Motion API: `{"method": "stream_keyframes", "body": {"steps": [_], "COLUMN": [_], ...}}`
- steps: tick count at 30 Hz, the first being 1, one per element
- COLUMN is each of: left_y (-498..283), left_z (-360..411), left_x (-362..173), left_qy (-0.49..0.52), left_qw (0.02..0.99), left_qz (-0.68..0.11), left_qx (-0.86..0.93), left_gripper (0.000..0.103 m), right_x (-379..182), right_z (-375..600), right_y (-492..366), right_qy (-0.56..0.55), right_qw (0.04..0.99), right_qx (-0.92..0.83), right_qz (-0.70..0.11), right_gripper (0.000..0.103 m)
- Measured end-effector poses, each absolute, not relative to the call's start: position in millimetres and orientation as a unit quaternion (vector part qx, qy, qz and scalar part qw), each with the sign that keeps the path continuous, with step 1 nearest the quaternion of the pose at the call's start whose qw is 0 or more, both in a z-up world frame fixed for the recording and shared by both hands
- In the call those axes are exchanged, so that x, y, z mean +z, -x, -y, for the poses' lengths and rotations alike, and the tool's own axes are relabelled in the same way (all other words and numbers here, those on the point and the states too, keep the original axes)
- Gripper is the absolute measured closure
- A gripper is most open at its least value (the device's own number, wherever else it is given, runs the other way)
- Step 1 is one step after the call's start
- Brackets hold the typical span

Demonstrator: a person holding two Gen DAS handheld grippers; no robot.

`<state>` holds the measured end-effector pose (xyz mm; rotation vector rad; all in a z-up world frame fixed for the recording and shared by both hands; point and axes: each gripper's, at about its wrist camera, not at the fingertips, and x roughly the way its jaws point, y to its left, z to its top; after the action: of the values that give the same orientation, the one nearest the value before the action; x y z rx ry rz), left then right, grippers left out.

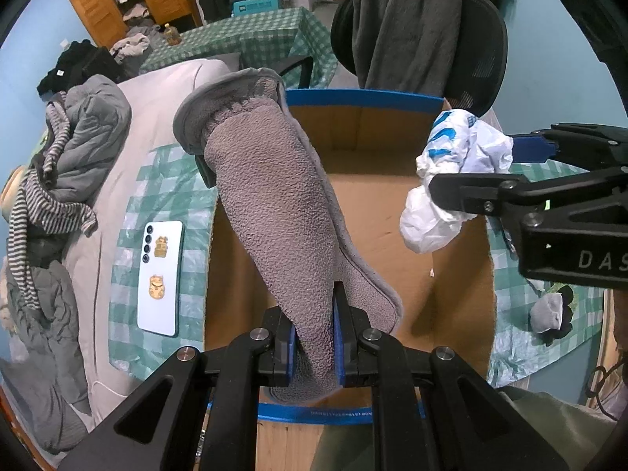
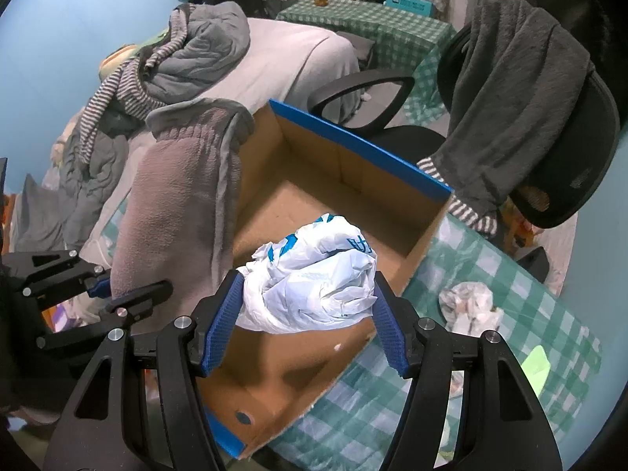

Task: Organize soft objects
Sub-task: 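Carry both socks over the cardboard box and open both grippers to drop them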

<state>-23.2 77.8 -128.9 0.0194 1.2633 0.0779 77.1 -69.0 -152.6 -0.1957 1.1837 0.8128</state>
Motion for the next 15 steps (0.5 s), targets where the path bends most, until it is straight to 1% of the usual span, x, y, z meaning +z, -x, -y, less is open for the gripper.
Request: {"method": "stream_keyframes", "body": {"steps": [6, 10, 11, 13, 14, 15], "left_y": [15.2, 11.5, 11.6, 12.4, 12.8, 13.2], "left_z": [-80.1, -78.8, -78.0, -76.9, -77.2, -76.8], "left_x": [-136.9, -139.7, -139.6, -138.1, -137.5, -136.2], "left_qy": [-0.005, -0.011, -0.014, -0.022, -0.025, -0.028], "left_qw": [0.799, 0.795, 0.795, 0.798, 0.799, 0.801], "left_qz": [-0.601, -0.606, -0.606, -0.602, -0.599, -0.598], "left_qx": [0.028, 0.029, 0.03, 0.033, 0.034, 0.035], "left_gripper": [0.088, 0.085, 0.082, 0.07, 0.068, 0.063], "right_x": [-161.7, -164.0, -164.3, -163.7, -162.6, -162.1], "right_z": [61.0, 57.6, 56.6, 56.6, 56.7, 56.8], "right_y": [-82.6, -86.9, -87.5, -88.2, -88.5, -88.9], "right_qy": [0.095, 0.095, 0.095, 0.093, 0.093, 0.093], "right_qw": [0.74, 0.741, 0.74, 0.74, 0.741, 0.743], "right_qx": [0.369, 0.363, 0.364, 0.363, 0.362, 0.36], "right_qz": [-0.555, -0.557, -0.558, -0.559, -0.558, -0.557], "right_gripper": [0.037, 0.036, 0.034, 0.033, 0.03, 0.028]}}
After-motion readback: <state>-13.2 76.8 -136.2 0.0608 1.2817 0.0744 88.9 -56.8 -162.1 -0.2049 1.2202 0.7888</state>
